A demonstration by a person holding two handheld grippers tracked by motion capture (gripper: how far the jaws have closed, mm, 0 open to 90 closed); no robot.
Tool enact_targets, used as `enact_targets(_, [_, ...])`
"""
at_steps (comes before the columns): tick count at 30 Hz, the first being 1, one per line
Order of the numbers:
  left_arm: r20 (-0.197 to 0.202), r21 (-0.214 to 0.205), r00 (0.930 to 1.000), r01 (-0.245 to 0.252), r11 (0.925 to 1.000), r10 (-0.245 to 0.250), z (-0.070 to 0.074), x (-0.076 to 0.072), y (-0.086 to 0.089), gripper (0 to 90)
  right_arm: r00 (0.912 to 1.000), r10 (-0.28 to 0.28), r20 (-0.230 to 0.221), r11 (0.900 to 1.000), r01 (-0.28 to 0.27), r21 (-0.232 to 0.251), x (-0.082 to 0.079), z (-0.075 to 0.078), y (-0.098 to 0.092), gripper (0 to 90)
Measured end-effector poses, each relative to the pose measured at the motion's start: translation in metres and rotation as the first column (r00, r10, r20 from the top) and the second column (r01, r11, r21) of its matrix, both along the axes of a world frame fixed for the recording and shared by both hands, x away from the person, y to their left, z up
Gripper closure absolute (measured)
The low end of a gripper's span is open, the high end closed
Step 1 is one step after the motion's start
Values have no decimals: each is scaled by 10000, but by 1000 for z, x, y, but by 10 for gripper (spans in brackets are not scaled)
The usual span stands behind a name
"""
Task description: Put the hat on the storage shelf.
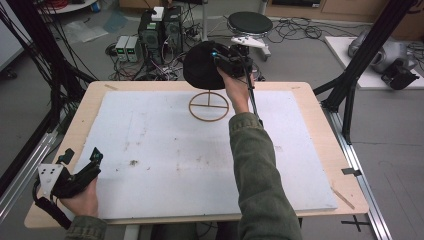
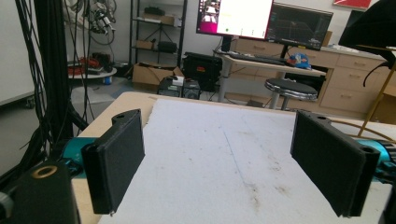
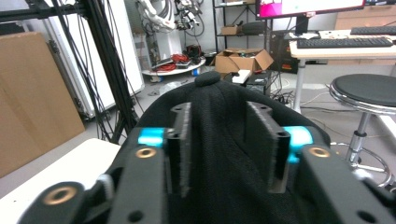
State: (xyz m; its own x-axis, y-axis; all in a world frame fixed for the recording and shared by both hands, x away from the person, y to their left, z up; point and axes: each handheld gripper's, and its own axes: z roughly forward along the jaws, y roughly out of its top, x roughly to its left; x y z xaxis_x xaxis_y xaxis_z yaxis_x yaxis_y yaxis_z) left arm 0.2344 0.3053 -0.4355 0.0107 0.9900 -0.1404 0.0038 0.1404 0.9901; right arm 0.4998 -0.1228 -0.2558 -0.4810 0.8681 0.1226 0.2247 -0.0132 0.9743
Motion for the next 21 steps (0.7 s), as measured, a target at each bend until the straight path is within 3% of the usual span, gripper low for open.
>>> enact_targets(9, [-17, -33, 10000, -40, 10000, 40, 0, 0, 0, 179, 9998, 178, -17, 9998, -178, 27, -5, 5, -8, 365])
enact_targets(17, [41, 68, 10000, 78, 9999, -78, 2, 0, -5, 179, 9997, 127, 206, 9994, -121, -311, -17, 15, -15, 288])
enact_targets(21, [74, 80, 9999, 91, 9999, -91, 3, 1, -6, 180, 9998, 179, 32, 9979, -176, -626, -28, 19, -21, 244])
